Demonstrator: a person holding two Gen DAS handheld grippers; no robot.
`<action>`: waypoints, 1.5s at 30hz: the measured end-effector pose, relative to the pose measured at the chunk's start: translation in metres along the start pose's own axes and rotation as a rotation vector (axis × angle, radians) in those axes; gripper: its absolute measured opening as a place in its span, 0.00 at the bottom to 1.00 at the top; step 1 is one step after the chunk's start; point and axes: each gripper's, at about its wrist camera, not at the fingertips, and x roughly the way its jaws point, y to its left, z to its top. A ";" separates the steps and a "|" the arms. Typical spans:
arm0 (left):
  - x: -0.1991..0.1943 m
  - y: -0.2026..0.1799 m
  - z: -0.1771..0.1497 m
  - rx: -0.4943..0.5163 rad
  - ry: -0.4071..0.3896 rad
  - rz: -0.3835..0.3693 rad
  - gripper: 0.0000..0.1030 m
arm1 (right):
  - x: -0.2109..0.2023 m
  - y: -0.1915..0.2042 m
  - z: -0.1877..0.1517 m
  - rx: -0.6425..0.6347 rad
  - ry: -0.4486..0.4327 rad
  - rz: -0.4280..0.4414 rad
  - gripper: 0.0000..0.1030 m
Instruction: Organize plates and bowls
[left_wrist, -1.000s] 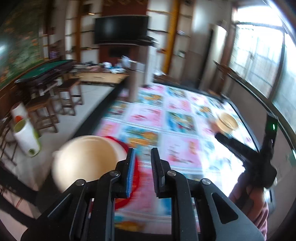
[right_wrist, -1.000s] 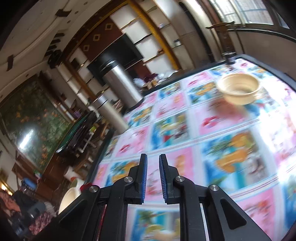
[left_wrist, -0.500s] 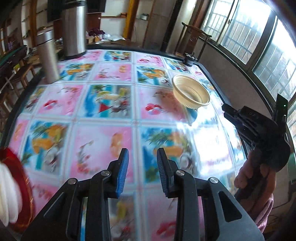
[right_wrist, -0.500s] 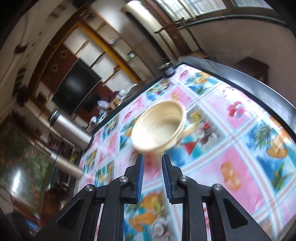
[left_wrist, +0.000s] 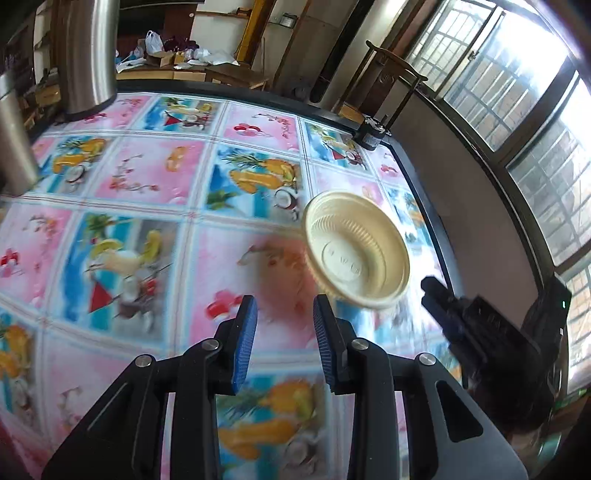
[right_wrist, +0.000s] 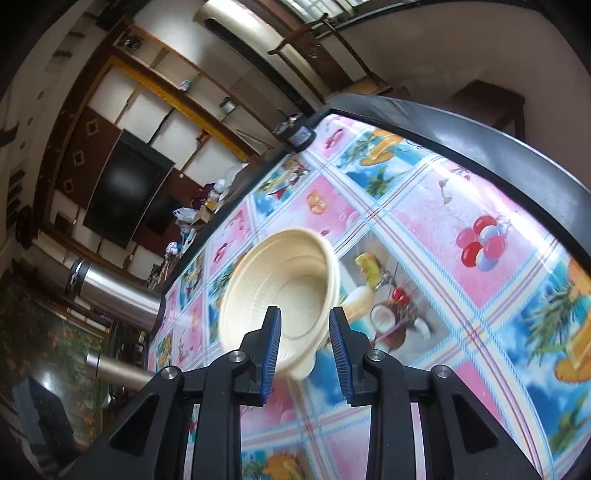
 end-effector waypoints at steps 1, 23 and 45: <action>0.011 -0.005 0.005 -0.014 -0.001 -0.002 0.28 | 0.005 -0.003 0.003 0.010 0.004 -0.004 0.30; 0.088 -0.020 0.027 -0.027 0.069 -0.061 0.28 | 0.048 0.008 0.003 -0.063 -0.013 -0.118 0.33; 0.095 -0.030 0.019 0.058 0.025 0.059 0.28 | 0.054 -0.003 0.002 -0.047 -0.015 -0.150 0.33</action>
